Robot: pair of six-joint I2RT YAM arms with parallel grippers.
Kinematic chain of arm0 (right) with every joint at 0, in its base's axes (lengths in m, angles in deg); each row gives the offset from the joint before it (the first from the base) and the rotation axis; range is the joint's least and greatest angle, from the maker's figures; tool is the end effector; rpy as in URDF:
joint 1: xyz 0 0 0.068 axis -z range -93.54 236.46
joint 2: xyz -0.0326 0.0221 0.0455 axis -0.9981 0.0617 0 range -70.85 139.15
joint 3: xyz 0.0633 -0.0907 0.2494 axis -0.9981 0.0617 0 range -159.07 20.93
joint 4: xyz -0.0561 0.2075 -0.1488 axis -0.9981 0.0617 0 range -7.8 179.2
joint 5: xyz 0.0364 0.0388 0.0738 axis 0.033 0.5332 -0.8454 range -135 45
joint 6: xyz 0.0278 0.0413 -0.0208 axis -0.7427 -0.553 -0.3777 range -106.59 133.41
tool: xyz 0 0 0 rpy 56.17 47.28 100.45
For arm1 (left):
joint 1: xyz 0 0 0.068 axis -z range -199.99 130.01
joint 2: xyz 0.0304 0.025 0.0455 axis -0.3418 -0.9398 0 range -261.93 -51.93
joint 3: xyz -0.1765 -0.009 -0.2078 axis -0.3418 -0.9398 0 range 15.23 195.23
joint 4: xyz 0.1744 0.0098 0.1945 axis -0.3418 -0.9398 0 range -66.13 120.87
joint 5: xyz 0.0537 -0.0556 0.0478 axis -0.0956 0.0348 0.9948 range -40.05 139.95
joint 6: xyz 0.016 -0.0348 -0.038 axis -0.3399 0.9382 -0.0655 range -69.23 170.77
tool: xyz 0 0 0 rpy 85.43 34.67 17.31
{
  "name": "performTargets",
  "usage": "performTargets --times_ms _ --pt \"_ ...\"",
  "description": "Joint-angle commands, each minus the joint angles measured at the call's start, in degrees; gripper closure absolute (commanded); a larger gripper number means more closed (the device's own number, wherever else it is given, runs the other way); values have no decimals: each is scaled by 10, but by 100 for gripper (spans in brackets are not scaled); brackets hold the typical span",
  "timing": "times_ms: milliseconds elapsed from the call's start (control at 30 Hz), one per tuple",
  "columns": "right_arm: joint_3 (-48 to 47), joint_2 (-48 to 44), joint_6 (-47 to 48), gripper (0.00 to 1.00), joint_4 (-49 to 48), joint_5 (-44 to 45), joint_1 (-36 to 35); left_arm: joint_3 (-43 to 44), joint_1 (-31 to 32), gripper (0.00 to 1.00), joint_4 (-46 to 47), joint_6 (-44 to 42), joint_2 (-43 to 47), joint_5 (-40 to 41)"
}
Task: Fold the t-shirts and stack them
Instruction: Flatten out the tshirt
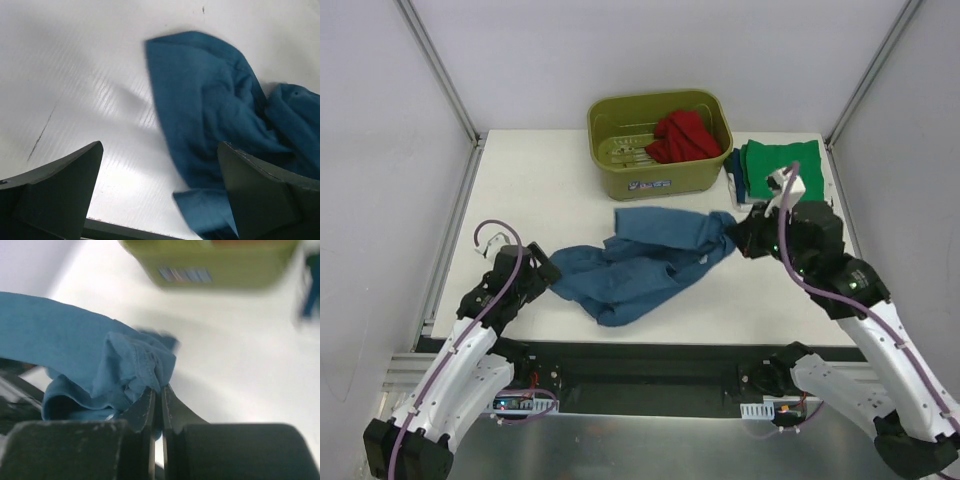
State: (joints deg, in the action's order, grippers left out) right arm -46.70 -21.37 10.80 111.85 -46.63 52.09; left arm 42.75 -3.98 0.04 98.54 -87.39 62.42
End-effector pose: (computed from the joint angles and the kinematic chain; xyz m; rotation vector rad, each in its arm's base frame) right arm 0.1398 0.0968 0.4257 -0.5119 1.7232 0.4900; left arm 0.1373 -0.0314 0.2241 -0.7292 2.1319 -0.3613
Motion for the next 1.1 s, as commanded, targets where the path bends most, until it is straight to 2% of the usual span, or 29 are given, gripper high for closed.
performTargets --times_ms 0,167,267,300,333,367,400,533,667,733,800,867,967,1000,1067 --pt "152 -34 -20 92 111 56 76 29 -5 1 -7 23 -33 9" --pt "223 -12 -56 82 176 182 144 42 -5 1 6 23 -101 -20" --pt "212 37 -77 48 192 231 159 49 -5 1 14 20 -142 -36" --pt "204 47 -75 24 192 233 158 52 -5 1 16 17 -151 -39" --pt "197 63 -67 14 190 233 158 56 -5 1 24 17 -166 -42" --pt "182 68 -62 10 184 227 159 58 -5 1 30 17 -174 -46" --pt "175 71 -57 1 182 223 158 60 -5 1 38 15 -180 -53" --pt "159 59 -34 0 153 183 151 64 -5 2 88 7 -227 -100" --pt "181 46 19 1 59 31 114 77 -5 3 131 0 -287 -118" --pt "187 65 22 0 31 -6 85 94 -5 4 141 -7 -329 -137" --pt "178 88 19 1 28 -14 52 111 -5 5 155 -17 -356 -153" --pt "173 119 16 0 19 -10 20 123 -6 11 158 -20 -395 -159" --pt "158 159 23 0 1 -2 -73 132 -5 23 161 -22 -431 -165" --pt "149 170 23 0 -1 -3 -114 130 -5 26 161 -23 -436 -165" --pt "125 210 38 0 -5 -1 -149 126 -6 29 161 -22 -447 -160"
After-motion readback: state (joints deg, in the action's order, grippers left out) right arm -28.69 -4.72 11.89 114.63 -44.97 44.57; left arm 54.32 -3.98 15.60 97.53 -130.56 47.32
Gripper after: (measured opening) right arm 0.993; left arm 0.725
